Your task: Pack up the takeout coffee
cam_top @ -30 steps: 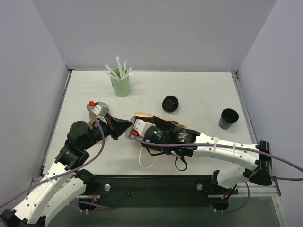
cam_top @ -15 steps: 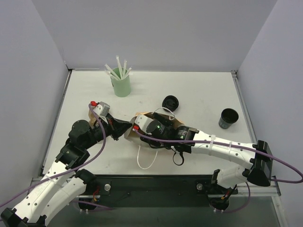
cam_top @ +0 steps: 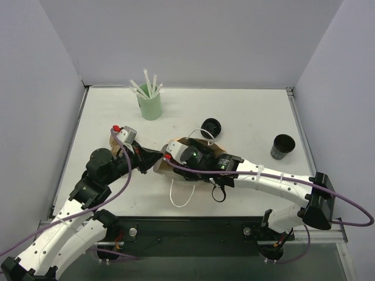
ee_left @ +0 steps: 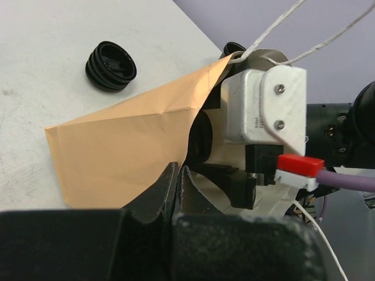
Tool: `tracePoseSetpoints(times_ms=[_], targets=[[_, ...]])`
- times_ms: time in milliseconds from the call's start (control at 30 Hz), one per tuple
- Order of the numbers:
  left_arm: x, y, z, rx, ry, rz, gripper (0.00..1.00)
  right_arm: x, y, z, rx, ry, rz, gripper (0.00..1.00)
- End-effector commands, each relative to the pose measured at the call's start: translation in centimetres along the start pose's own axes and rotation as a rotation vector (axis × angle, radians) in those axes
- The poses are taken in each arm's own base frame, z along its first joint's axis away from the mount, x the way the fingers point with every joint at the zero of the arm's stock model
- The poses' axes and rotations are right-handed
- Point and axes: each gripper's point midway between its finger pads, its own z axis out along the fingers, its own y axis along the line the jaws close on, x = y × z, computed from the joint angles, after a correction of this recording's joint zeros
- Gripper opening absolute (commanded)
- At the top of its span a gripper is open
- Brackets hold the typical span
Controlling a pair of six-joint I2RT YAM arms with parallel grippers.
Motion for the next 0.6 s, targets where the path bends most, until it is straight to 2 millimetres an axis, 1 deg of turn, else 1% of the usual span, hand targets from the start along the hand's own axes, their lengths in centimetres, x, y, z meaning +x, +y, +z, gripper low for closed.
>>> tracePoseSetpoints(times_ms=[0, 33, 233, 333, 467, 567], targets=[[-0.4, -0.3, -0.4, 0.004, -0.026, 0.001, 0.0, -2.0, -2.0, -1.9, 0.024, -0.041, -0.009, 0.54], [-0.3, -0.1, -0.4, -0.002, -0.027, -0.002, 0.0, -2.1, -2.1, -2.1, 0.014, -0.044, -0.025, 0.54], [-0.2, 0.1, -0.6, -0.013, -0.033, 0.002, 0.0, -1.1, -2.1, -2.7, 0.006, 0.019, -0.145, 0.54], [-0.1, 0.1, -0.7, -0.007, -0.041, 0.008, 0.0, -0.5, -2.0, -2.8, -0.005, 0.043, -0.177, 0.54], [-0.2, 0.0, -0.6, 0.001, -0.05, 0.003, 0.0, 0.8, -1.5, -2.3, -0.03, 0.084, -0.223, 0.54], [-0.1, -0.1, -0.4, 0.009, -0.045, -0.006, 0.0, 1.7, -0.9, -1.3, -0.056, 0.118, -0.239, 0.54]])
